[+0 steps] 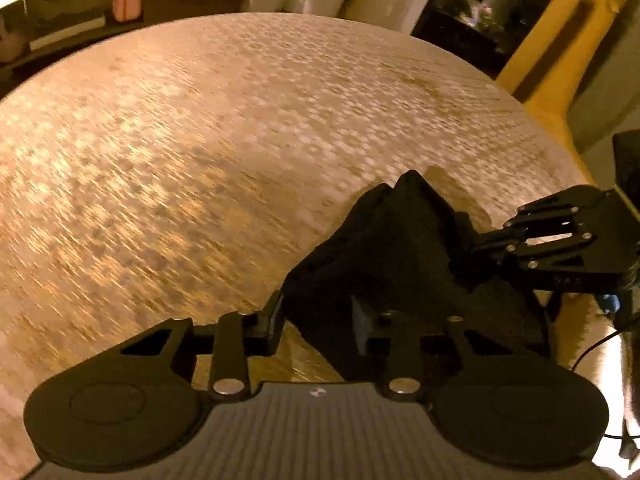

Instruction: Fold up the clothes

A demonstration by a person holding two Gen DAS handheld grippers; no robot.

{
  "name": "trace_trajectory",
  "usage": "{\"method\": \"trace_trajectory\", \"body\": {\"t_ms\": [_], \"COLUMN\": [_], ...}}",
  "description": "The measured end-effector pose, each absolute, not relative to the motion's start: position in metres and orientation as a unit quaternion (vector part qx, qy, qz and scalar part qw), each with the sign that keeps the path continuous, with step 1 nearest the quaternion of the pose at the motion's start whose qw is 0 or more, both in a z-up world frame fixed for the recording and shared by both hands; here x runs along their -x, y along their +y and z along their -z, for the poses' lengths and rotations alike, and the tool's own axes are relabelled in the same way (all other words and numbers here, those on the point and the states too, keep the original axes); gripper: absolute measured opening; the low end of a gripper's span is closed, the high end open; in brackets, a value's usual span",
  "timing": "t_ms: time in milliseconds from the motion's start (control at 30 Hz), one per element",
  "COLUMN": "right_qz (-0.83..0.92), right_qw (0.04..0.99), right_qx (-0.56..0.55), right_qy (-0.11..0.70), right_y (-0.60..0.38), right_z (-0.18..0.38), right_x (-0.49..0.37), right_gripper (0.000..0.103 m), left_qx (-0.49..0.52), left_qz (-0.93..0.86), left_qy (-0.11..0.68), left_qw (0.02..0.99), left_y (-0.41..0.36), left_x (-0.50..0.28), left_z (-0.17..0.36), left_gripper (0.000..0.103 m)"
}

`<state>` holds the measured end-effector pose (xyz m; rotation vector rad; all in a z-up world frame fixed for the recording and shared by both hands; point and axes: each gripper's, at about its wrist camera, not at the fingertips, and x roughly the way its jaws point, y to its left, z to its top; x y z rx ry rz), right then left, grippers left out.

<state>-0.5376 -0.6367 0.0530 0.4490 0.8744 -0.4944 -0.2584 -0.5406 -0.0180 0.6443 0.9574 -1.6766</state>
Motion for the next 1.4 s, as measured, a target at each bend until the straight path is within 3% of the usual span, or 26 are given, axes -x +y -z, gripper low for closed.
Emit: {"method": "trace_trajectory", "body": {"t_ms": [500, 600, 700, 767, 800, 1000, 1233, 1400], "right_qz": [0.22, 0.212, 0.216, 0.222, 0.223, 0.221, 0.233, 0.217], "right_qw": [0.85, 0.852, 0.859, 0.863, 0.864, 0.854, 0.84, 0.847], "right_qx": [-0.163, -0.169, -0.169, -0.169, -0.169, -0.187, -0.228, -0.217], "right_qy": [0.45, 0.448, 0.433, 0.422, 0.42, 0.433, 0.434, 0.434], "right_y": [-0.706, -0.705, -0.696, -0.687, -0.681, -0.65, -0.649, -0.651], "right_z": [-0.05, -0.052, -0.069, -0.081, -0.085, -0.076, -0.051, -0.059], "right_x": [0.394, 0.4, 0.424, 0.448, 0.462, 0.513, 0.508, 0.509], "right_gripper": [0.103, 0.103, 0.103, 0.103, 0.103, 0.103, 0.103, 0.103], "left_qx": [-0.264, -0.255, -0.215, -0.184, -0.178, -0.184, -0.232, -0.256], "left_qz": [0.636, 0.636, 0.644, 0.651, 0.657, 0.668, 0.638, 0.647], "left_qy": [0.399, 0.389, 0.382, 0.375, 0.374, 0.381, 0.401, 0.368], "left_qw": [0.605, 0.616, 0.627, 0.633, 0.63, 0.612, 0.615, 0.617], "left_y": [-0.595, -0.585, -0.566, -0.553, -0.549, -0.546, -0.552, -0.55], "left_x": [0.17, 0.174, 0.172, 0.172, 0.175, 0.208, 0.223, 0.227], "left_z": [0.013, 0.004, -0.015, -0.029, -0.032, -0.017, 0.029, 0.034], "left_gripper": [0.035, 0.042, 0.055, 0.071, 0.073, 0.074, 0.073, 0.074]}}
